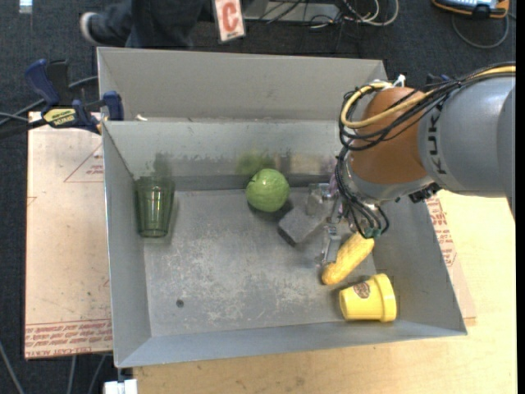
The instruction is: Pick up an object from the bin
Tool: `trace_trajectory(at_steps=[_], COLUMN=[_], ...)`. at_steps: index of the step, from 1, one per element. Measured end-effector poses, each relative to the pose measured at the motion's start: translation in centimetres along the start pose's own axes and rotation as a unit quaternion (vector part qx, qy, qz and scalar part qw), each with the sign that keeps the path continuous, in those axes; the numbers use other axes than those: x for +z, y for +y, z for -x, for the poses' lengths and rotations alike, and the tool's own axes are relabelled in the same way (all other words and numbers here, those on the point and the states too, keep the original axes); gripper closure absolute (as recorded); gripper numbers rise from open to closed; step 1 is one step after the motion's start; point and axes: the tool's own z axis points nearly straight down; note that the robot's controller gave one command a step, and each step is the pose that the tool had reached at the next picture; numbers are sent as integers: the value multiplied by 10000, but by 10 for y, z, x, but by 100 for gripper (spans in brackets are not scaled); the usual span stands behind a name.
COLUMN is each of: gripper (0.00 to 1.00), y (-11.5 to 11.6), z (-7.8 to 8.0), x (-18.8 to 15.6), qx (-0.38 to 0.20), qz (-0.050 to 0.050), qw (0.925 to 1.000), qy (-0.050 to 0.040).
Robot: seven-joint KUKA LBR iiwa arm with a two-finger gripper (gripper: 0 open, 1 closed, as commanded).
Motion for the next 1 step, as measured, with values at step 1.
trace_trajectory(at_steps=[1], gripper=[0], y=[0], z=[16], x=[-14], qx=[-949], qz=[11], qw=[9955], qy=[16])
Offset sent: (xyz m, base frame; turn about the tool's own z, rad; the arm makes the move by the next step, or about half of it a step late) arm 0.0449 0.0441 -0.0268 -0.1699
